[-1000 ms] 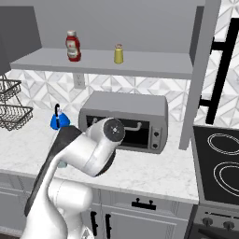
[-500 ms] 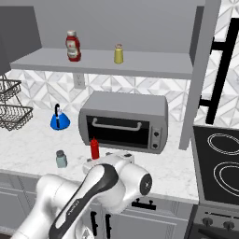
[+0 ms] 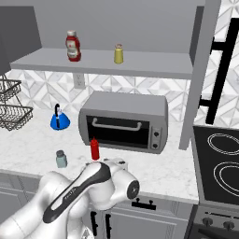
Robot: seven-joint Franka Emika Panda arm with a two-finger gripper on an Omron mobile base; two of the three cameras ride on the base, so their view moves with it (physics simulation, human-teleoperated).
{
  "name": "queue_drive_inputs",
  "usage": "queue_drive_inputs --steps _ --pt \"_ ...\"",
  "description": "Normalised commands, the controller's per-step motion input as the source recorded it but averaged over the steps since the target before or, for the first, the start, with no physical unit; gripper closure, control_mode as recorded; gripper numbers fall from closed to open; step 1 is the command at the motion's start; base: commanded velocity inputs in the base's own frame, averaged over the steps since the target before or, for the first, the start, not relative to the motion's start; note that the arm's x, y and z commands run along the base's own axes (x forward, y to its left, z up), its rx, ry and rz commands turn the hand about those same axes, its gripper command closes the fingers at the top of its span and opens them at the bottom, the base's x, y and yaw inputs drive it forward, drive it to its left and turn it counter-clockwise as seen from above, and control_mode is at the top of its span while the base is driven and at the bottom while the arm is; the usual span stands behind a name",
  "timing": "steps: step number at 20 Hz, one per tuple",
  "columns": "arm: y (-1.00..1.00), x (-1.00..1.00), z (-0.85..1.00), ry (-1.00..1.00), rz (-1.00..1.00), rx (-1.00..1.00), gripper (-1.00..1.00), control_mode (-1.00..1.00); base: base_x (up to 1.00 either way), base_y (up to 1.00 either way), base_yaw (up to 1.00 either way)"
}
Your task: Put the shaker and condiment bottle from the counter next to their counterparts in the cabinet.
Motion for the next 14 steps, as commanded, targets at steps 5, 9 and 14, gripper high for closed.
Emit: queue_drive_inputs --steps 5,9,14 --pt "0.0 0.1 -0.01 0.01 0.0 0.0 -1.0 -1.0 0.0 0.0 0.0" --pt "0.0 0.29 -0.02 0.0 0.0 0.03 -1.0 -1.0 0.0 0.0 0.0" --pt "0.03 0.49 -0.18 0.0 0.02 0.02 -1.0 -1.0 0.0 0.0 0.0"
